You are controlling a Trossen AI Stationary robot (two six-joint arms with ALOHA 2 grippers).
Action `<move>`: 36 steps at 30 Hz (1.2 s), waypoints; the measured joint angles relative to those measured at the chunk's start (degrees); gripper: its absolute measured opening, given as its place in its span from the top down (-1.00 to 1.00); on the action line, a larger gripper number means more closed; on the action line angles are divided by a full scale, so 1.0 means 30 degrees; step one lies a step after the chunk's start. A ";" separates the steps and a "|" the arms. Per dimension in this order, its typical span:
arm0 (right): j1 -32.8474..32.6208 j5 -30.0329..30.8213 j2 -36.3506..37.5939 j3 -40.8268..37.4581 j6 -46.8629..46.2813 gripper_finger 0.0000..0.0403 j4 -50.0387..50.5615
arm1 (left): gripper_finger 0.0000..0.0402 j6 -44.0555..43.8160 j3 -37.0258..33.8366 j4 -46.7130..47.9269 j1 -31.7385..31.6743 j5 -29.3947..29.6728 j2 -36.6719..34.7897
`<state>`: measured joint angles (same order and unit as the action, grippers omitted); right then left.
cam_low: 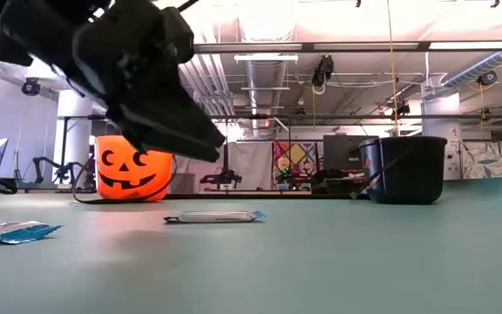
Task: Sort candy by brand, put in halloween buckets
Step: Put the white chocolate into the orange bucket
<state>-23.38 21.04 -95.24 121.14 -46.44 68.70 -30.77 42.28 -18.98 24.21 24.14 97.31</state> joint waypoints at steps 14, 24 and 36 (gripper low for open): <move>-0.0137 -0.0229 0.0000 -0.0508 -0.1033 0.03 0.0075 | -0.36 0.1790 -0.0029 -0.3767 -0.1038 -0.0005 0.4256; -0.0204 -0.1292 0.0000 -0.0508 -0.0909 0.03 0.0818 | -0.31 0.1980 0.0242 -0.9001 -0.0944 0.2467 0.8276; -0.0197 -0.1685 0.0044 -0.0508 -0.0509 0.03 0.2129 | -0.29 0.4133 0.0074 -0.9123 -0.0883 0.5448 0.5523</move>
<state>-23.97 15.99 -95.11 119.61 -47.97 75.09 -18.37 42.50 -46.35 21.56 40.49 113.88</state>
